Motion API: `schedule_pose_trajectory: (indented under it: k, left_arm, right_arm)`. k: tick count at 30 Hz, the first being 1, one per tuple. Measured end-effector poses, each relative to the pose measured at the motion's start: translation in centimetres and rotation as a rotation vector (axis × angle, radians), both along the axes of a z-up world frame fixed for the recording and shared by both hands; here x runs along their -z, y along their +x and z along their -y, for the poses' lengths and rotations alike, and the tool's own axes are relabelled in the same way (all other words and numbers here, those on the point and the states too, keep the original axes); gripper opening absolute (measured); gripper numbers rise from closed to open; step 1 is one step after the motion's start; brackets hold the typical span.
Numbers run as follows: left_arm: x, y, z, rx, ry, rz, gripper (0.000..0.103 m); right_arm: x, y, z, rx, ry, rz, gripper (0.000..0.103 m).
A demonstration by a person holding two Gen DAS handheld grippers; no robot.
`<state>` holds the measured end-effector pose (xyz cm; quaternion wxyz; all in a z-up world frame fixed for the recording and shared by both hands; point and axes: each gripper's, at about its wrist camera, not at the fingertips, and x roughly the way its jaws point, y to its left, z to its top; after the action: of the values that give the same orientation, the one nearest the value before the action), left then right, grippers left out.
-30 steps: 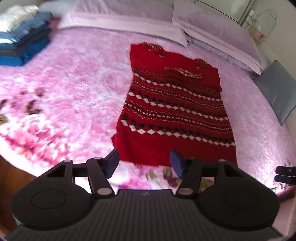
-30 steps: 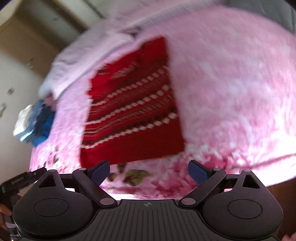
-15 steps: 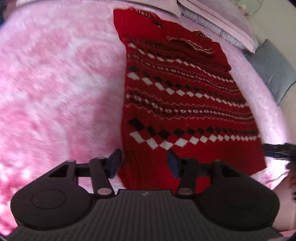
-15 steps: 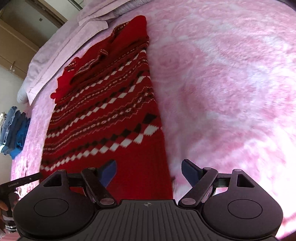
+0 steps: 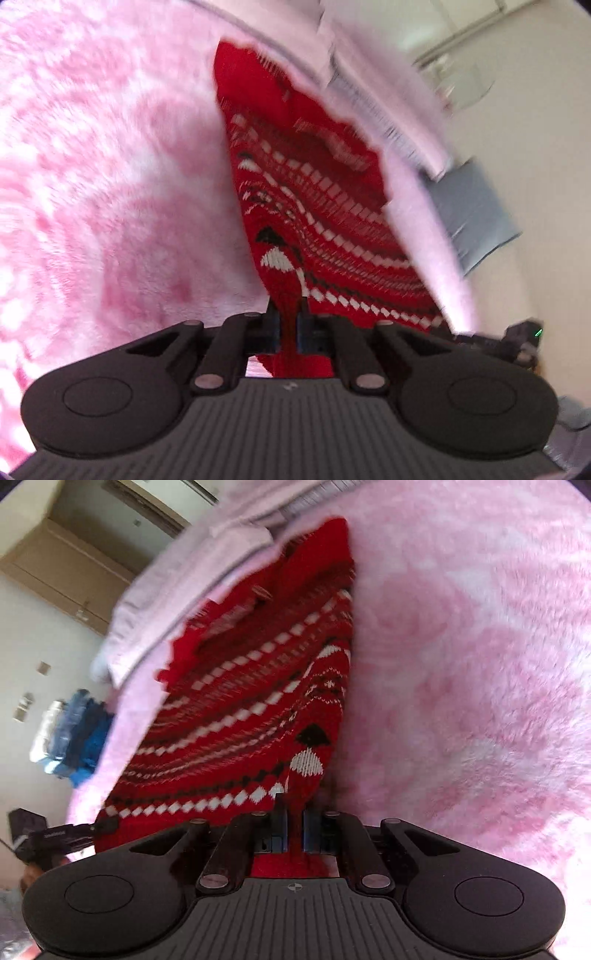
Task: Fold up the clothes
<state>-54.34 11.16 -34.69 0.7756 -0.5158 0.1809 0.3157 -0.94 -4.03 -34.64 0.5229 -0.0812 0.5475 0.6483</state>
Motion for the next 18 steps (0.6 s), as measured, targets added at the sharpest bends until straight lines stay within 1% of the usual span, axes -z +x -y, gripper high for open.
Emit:
schedule_pose_trajectory:
  k: [3,5,7,9,11,12,14,16,18]
  left_arm:
    - [-1.7,-2.1,2.9,-0.041,-0.007,0.043,0.004]
    - [-2.3,-3.0,5.5,-0.037,-0.029,0.032,0.004]
    - [-2.5,-3.7,8.3,-0.043,-0.076,0.025,0.004]
    - [-2.7,-4.3,10.9,-0.057,-0.128,0.022,0.004]
    - [-3.1,-5.0,12.2,-0.086,-0.170,0.044,0.004]
    - [-3.4,-5.1,12.4,-0.098,-0.182,0.063,0.004]
    - [-4.4,-4.9,11.2,-0.112,-0.169,0.114,0.004]
    - [-5.9,-4.3,8.5,-0.102,-0.118,0.172,0.005]
    - [-7.2,-3.2,4.4,-0.085,-0.057,0.235,0.005]
  right_arm:
    - [-2.4,-0.1,2.7,-0.004,0.026,-0.018,0.004]
    - [-3.5,-0.1,5.0,-0.009,0.021,-0.048,0.004]
    - [-3.9,-0.5,7.3,-0.020,-0.018,-0.068,0.004]
    - [-3.9,-0.8,9.5,-0.025,-0.079,-0.094,0.004]
    - [-3.8,-1.0,11.4,-0.017,-0.141,-0.128,0.004]
    - [-3.9,-0.9,12.0,-0.011,-0.166,-0.145,0.004]
    - [-4.8,-0.5,11.8,0.007,-0.174,-0.189,0.004]
    - [-6.5,0.3,10.0,0.017,-0.141,-0.230,0.004]
    - [-8.7,1.2,6.7,0.010,-0.073,-0.234,0.004]
